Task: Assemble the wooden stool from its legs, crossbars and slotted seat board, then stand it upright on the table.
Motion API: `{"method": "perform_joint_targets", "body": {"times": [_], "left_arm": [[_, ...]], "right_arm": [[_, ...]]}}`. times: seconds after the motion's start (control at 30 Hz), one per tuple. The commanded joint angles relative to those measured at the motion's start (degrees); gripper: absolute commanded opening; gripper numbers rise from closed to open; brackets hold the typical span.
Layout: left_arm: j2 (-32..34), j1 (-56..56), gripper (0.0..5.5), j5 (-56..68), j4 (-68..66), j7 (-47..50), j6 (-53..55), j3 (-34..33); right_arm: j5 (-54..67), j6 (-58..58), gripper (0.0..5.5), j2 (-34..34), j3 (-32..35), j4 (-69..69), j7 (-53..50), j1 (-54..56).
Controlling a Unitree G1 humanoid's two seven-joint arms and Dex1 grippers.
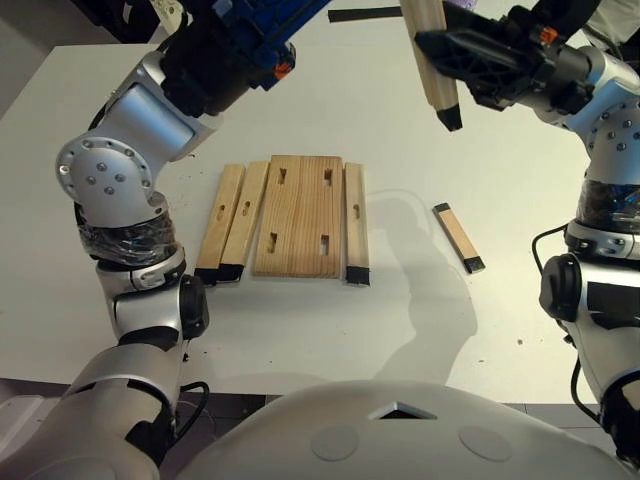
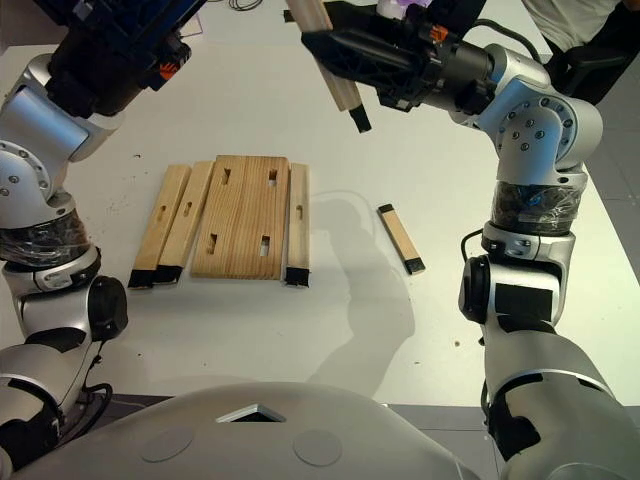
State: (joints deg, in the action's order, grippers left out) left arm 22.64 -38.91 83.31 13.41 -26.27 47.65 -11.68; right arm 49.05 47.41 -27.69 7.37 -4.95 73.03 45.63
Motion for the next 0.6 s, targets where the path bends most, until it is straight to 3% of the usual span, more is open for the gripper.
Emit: {"method": "perform_joint_targets", "body": {"times": [0.03, 0.6], "left_arm": [[1.4, -0.3, 3.53, -2.1, 1.0, -2.6, 0.5, 0.7], [2.4, 2.4, 3.53, -9.5, 3.2, -10.2, -1.2, 1.6]], "right_arm": [[-2.5, -1.6, 2.08, -3.0, -3.4, -0.7, 4.7, 0.7], [-8.4, -7.1, 2.08, -5.3, -8.8, -3.5, 12.4, 1.3]]}}
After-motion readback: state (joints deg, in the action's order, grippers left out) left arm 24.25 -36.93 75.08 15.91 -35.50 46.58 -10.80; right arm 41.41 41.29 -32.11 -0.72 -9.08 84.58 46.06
